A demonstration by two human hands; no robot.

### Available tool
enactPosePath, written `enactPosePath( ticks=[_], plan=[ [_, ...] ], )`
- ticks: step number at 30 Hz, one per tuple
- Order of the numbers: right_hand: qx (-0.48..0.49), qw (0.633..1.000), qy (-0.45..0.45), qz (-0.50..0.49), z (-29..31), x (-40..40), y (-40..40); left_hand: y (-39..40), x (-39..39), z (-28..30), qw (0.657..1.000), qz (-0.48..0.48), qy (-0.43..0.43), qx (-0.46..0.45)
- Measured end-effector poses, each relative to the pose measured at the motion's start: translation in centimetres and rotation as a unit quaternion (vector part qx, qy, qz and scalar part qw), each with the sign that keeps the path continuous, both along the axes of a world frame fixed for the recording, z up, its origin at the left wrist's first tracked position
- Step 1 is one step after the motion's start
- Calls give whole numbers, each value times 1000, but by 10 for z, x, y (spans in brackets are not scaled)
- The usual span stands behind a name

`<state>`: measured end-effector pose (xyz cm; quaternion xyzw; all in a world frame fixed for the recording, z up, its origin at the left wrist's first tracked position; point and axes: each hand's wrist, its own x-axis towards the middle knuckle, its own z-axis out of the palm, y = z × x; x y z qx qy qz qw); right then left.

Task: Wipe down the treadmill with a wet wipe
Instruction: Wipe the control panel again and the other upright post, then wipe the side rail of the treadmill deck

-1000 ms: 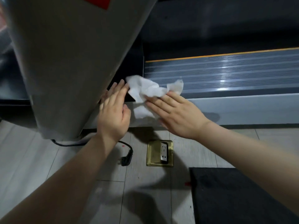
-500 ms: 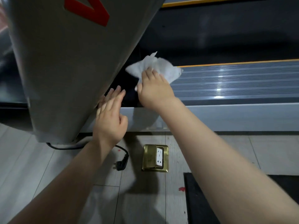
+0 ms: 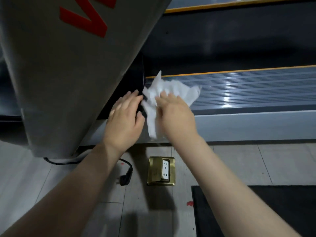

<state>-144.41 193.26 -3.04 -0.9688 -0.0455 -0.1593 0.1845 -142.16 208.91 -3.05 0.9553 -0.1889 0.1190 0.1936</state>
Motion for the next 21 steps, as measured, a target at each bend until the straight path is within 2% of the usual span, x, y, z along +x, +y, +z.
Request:
enactPosePath(
  ticks=[2,5,8,10,12,14,16,18,21],
  plan=[
    [-41,998,14,37,-10,-18,-5,-6,10,6,999,-30,-7,8],
    [-103,991,85,27,0,16,-33,-11,24,9,999,-34,5,8],
    [-92,974,178,-104,9,48,-101,-10,26,5,997,-30,-9,68],
    [-85,953,209,-200,11,48,-126,-11,23,2,996,-28,-19,79],
    [-105,959,190,-180,13,42,-90,-12,22,1,998,-13,-14,56],
    [-97,982,154,-56,12,40,-25,-13,22,2,999,-17,-12,48],
    [-80,984,153,35,13,38,14,-8,21,1,998,-32,-8,50],
    [-99,983,152,34,14,37,-13,-3,22,1,997,-46,-11,66],
    [-121,979,130,-98,4,18,-114,-3,22,2,996,-45,-7,72]
  ],
)
